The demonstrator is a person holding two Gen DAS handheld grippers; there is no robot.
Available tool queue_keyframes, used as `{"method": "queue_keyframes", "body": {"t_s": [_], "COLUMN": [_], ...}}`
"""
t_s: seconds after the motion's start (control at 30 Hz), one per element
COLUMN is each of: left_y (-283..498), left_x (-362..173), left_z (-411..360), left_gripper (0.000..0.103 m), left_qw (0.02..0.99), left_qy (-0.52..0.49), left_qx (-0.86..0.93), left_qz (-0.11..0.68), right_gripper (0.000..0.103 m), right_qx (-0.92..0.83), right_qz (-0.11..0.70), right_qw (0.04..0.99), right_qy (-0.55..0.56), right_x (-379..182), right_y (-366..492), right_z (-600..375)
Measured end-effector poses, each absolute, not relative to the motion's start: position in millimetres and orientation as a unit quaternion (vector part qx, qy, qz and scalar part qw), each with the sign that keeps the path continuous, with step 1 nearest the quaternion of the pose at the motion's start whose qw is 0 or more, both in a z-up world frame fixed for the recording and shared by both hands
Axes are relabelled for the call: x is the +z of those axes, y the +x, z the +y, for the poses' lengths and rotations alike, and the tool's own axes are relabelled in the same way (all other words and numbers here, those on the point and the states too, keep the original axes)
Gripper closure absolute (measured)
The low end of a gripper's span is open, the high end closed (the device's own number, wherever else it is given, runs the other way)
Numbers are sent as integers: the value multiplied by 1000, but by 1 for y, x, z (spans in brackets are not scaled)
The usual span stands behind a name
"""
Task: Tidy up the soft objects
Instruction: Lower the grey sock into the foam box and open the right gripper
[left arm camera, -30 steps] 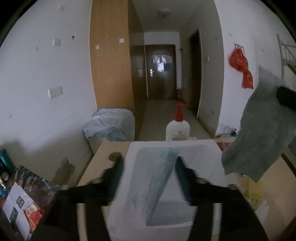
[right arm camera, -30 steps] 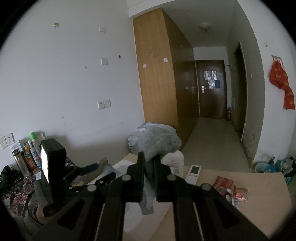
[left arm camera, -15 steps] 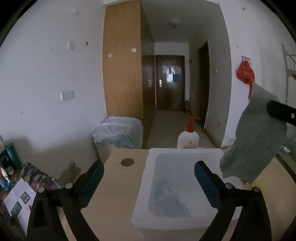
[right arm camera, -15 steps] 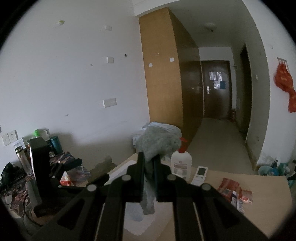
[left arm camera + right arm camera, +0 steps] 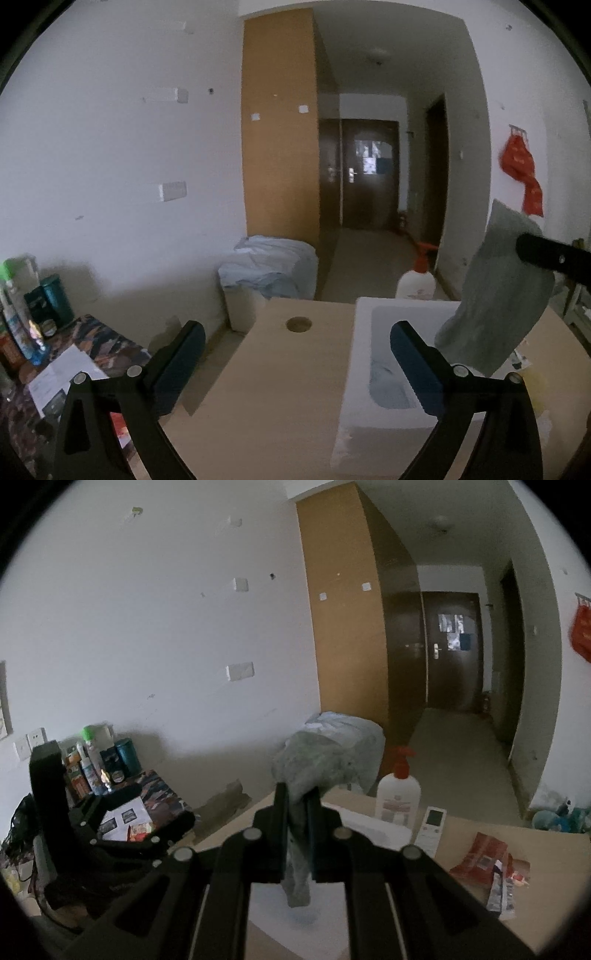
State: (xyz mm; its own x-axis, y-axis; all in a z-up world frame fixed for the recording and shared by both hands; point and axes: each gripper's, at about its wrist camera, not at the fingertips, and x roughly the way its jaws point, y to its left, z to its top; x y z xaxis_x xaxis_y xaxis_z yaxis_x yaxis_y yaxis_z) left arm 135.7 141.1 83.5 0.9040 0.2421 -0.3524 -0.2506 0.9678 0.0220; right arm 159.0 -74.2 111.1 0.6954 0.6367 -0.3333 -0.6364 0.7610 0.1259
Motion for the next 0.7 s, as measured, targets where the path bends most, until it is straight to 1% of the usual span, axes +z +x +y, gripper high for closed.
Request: {"method": "queue_keyframes", "body": {"t_s": [0.43, 0.7], "left_y": [132, 132], "left_x": [81, 81], "left_z": [152, 154], "left_gripper": [2, 2], "left_qw": [975, 974], "left_qy": [-20, -22], "left_qx": [136, 140], "left_qz": [176, 176], "right_gripper": [91, 91], "right_qx": [341, 330], "right_qz": [212, 219], "right_qw": [916, 918], "right_qy": [-3, -25], "right_x": [95, 90], "right_y": [176, 179], "right_z": [-60, -51]}}
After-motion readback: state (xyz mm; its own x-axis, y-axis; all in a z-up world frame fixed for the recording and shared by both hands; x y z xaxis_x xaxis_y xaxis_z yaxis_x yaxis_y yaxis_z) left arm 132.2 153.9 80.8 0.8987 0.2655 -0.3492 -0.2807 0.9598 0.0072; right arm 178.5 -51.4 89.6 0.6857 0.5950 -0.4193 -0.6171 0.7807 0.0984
